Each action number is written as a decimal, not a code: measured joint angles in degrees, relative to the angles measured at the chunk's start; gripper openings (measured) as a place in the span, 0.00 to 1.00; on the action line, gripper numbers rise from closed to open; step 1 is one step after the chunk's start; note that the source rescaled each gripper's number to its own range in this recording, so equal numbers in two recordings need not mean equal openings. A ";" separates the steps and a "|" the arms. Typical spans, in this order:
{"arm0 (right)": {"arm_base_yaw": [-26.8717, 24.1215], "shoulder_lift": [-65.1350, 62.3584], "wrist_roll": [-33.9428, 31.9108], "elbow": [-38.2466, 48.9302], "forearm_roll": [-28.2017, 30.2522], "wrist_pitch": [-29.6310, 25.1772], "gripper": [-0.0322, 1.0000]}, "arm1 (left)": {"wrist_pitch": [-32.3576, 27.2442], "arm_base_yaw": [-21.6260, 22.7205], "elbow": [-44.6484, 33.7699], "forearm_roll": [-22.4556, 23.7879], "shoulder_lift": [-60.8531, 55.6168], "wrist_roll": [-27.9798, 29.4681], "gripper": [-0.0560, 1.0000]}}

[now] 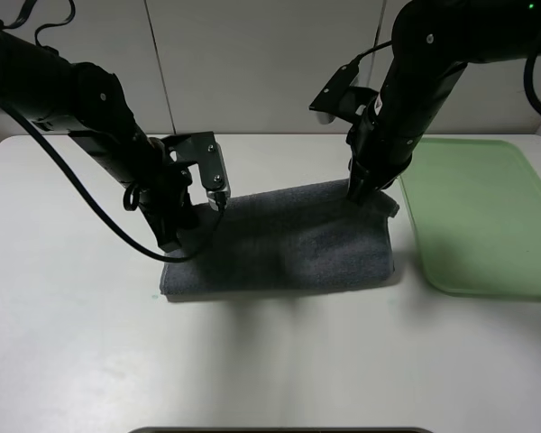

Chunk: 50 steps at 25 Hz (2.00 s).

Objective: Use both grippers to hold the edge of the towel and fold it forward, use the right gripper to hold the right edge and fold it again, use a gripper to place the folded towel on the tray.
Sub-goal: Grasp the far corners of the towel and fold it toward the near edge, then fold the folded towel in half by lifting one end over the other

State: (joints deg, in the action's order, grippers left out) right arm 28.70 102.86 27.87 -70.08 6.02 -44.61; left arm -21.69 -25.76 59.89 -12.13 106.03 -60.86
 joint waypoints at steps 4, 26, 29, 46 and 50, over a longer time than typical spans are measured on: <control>0.00 0.96 0.00 0.00 0.70 2.51 0.03 | 1.54 0.87 0.00 0.02 0.00 0.00 0.05; -0.05 3.07 -0.13 -0.11 4.23 5.28 0.31 | 8.38 1.28 0.00 0.66 0.00 0.06 0.27; -0.19 2.98 -1.14 -0.11 5.94 7.81 0.82 | 11.13 1.28 0.00 1.01 0.00 0.06 0.73; -0.19 1.17 -4.95 -0.11 6.45 10.92 1.00 | 10.18 1.28 0.00 1.12 -0.47 0.27 1.00; -0.19 -0.98 -7.70 -0.11 5.09 9.39 1.00 | 4.89 1.28 -0.11 1.12 -4.07 5.98 1.00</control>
State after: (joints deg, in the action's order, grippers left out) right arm 28.50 101.89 20.17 -70.19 11.11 -35.22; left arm -16.80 -24.47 59.77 -11.00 101.96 -54.88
